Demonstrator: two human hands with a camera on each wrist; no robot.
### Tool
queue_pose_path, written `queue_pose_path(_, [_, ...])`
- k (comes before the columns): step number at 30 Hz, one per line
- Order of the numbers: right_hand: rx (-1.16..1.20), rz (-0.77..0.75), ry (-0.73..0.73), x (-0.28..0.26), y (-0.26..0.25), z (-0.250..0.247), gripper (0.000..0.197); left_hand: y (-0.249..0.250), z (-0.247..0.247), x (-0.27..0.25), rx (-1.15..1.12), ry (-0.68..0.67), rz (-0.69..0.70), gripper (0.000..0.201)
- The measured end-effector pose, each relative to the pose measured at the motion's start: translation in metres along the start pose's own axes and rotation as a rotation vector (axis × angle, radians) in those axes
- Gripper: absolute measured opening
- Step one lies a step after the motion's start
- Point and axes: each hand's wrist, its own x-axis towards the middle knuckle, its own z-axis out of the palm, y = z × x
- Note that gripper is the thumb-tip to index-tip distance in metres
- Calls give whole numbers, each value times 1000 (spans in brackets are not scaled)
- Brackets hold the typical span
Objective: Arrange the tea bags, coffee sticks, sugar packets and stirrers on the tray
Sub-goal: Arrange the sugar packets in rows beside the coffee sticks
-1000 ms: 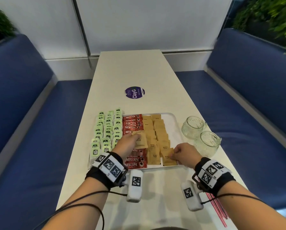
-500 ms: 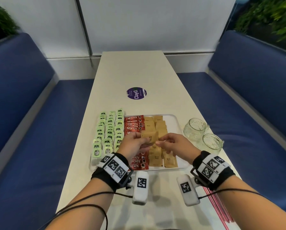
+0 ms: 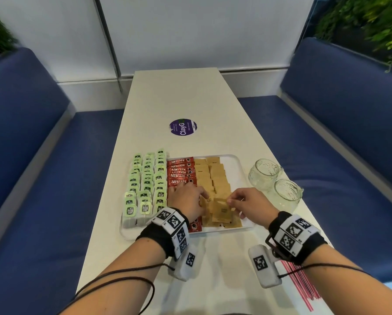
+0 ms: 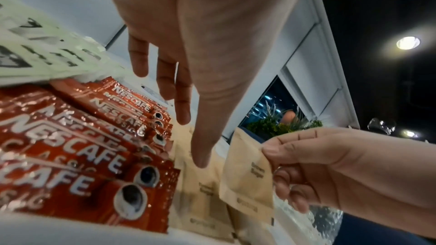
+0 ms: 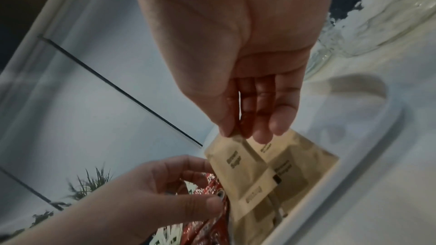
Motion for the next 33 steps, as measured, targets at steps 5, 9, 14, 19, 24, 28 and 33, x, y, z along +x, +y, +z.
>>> queue_pose_path(5, [-113,-33,-6,-2,5,10,7,6,7,5,119,-59,31,42])
queue_pose_path(9, [-141,-43,-16,0,5,14,6,3,10,9,175,-56,-3,38])
queue_pose_path(14, [-162,-36,-22,7,3,21,6,1,9,12,185,-24,-16,24])
queue_pose_path(19, [-182,-35,3,10,3,25,6,-1,7,13,56,124,-9,15])
queue_pose_path(24, [-144,79,157,12,17,7,18,4,8,7,-2,102,66,12])
queue_pose_path(28, [-257,213,38,11,26,4,49,14,12,5,38,-45,122,39])
queue_pose_path(33, [-234,182,7,11,23,12,50,17,18,6,121,-93,146,44])
